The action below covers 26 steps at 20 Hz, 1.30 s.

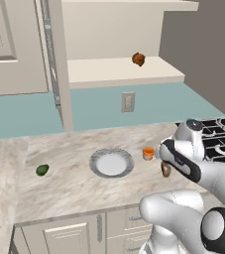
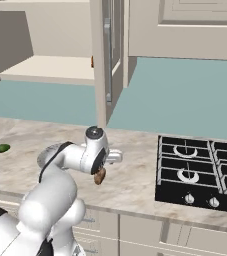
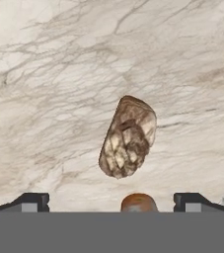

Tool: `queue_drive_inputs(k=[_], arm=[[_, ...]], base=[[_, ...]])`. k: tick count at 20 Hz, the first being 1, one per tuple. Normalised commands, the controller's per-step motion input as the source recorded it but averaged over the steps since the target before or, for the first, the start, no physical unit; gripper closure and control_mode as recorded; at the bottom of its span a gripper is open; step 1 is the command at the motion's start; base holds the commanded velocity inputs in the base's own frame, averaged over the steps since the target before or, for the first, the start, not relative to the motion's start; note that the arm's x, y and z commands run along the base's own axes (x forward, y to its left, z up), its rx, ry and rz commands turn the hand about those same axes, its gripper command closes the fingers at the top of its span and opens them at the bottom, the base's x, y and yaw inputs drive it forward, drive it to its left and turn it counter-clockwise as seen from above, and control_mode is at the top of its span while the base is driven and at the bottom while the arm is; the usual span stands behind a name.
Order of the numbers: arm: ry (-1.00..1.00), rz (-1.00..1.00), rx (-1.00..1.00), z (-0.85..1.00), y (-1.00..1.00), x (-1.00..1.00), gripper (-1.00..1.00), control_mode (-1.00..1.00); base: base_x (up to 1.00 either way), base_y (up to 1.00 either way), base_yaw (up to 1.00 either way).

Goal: Pick the avocado and bread from the counter and place them on the plate. Then pick the jam from the cabinet and place it next to the plate. Lastly close the cabinet door.

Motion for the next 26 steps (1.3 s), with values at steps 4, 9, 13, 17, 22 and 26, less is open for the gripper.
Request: queue_drive_inputs(k=[4, 9, 13, 17, 22, 26], arm=[[0.0, 0.0, -0.03, -0.01, 0.0, -0.07, -1.0, -1.0], [0.0, 0.0, 0.0, -0.03, 0.0, -0.12, -1.0, -1.0], [0.0, 0.0, 0.0, 0.0, 0.0, -0.21, -1.0, -1.0], [0.0, 0.0, 0.0, -0.08, 0.0, -0.13, -1.0, -1.0], [0.0, 0.0, 0.0, -0.16, 0.04, 0.0, -1.0, -1.0], [0.0, 0.0, -0.01, -0.29, 0.09, 0.0, -1.0, -1.0]], base=[[0.0, 0.0, 0.0], [0.0, 0.0, 0.0], [0.0, 0.0, 0.0], [0.0, 0.0, 0.0], [0.0, 0.0, 0.0], [0.0, 0.0, 0.0]])
